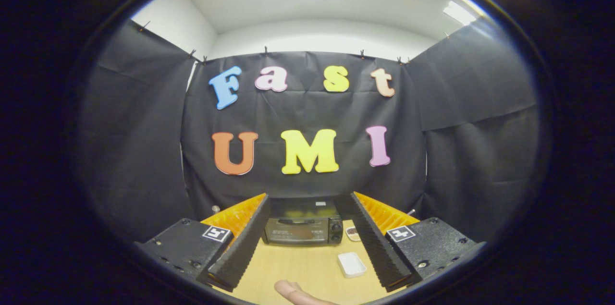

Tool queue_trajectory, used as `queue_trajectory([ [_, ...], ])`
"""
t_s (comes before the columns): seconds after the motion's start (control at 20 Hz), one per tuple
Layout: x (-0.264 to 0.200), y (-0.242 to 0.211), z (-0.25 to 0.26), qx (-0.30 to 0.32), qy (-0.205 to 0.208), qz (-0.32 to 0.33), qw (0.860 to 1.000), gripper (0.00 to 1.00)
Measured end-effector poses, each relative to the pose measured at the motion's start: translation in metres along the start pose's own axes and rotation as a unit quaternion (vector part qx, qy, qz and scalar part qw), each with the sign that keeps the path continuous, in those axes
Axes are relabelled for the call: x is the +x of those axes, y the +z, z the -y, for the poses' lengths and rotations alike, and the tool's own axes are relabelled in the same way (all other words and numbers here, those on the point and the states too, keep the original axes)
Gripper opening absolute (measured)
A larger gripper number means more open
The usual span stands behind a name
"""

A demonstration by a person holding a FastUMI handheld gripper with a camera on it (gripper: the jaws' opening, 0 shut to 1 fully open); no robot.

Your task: Open the toaster oven, put the food inside, and close the toaster oven door.

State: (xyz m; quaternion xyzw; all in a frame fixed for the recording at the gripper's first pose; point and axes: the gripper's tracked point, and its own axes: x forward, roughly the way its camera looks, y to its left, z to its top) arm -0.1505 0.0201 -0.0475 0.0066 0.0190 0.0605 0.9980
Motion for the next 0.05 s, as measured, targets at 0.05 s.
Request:
queue_trajectory([
  [0.05, 0.0, -0.0071, 0.004, -0.007, -0.005, -0.007, 1.0, 1.0],
])
